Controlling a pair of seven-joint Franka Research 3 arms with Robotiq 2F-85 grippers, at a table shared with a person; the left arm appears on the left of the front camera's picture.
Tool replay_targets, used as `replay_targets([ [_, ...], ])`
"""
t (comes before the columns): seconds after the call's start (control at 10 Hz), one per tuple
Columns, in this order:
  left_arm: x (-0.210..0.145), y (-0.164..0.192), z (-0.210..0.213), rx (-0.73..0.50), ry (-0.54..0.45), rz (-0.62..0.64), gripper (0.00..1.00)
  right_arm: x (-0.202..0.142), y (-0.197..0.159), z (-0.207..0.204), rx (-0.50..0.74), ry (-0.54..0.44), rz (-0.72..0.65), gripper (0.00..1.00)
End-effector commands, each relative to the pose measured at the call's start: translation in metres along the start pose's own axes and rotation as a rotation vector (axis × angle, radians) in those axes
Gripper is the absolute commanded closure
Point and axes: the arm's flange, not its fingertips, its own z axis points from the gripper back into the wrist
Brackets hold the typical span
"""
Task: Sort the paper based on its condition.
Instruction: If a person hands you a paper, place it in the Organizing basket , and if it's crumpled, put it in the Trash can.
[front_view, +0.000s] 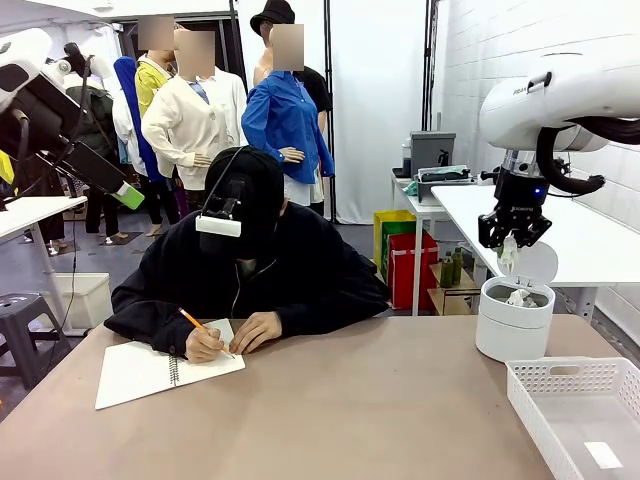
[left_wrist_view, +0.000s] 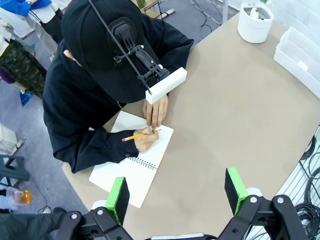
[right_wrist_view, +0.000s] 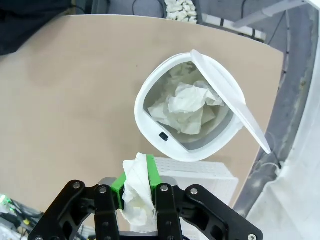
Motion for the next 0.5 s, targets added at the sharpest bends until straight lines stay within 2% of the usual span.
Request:
replay_targets([
  [0.0, 0.0, 0.001, 0.001, -0.001, -0.003, 0.002, 0.0, -0.006, 0.001, 0.005, -0.002, -0.004, 0.017, 0.98],
  [0.4, 0.0, 0.001, 0.001, -0.001, -0.003, 0.002, 0.0, 0.023, -0.009, -0.012, -0.029, 0.037, -0.032, 0.98],
])
